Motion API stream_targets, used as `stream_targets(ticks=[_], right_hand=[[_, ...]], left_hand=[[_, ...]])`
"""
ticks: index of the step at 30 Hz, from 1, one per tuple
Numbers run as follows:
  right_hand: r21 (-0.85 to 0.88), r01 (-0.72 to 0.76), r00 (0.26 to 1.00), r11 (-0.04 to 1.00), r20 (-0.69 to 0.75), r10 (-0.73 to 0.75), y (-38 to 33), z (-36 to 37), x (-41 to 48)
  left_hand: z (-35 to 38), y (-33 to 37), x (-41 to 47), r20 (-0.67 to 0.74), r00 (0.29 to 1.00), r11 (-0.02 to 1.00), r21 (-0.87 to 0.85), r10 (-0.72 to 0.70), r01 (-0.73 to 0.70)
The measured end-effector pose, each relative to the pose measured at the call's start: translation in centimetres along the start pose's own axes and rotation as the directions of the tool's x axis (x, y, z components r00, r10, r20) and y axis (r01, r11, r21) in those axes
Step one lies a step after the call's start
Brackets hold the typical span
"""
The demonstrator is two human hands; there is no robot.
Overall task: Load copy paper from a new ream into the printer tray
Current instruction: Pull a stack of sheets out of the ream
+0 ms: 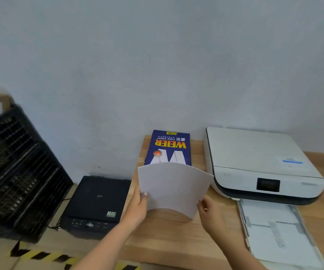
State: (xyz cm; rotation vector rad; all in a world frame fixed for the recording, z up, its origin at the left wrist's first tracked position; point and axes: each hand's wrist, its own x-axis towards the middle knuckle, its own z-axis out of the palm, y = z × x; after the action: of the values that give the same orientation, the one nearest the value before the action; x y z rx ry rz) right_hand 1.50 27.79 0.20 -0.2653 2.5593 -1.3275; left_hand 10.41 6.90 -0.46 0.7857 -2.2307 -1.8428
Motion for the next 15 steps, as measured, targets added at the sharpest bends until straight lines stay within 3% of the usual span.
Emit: stream_targets(ticks=[11, 15], right_hand=[[-0.053, 0.023, 0.998, 0.998, -0.062, -0.027, -0.3, -1.2, 1.1], [-0.086, -0.032, 0.995, 0.996, -0.096, 0.023, -0.8, -2.9, 1.3]], left_hand=[[-0.7, 1.2, 2.2, 0.036, 0.997, 0.979, 0.189, 0.068, -0.074], [-0.1, 2.3, 3.3, 0.082, 0.99, 0.971, 0.204, 0.111, -0.125]])
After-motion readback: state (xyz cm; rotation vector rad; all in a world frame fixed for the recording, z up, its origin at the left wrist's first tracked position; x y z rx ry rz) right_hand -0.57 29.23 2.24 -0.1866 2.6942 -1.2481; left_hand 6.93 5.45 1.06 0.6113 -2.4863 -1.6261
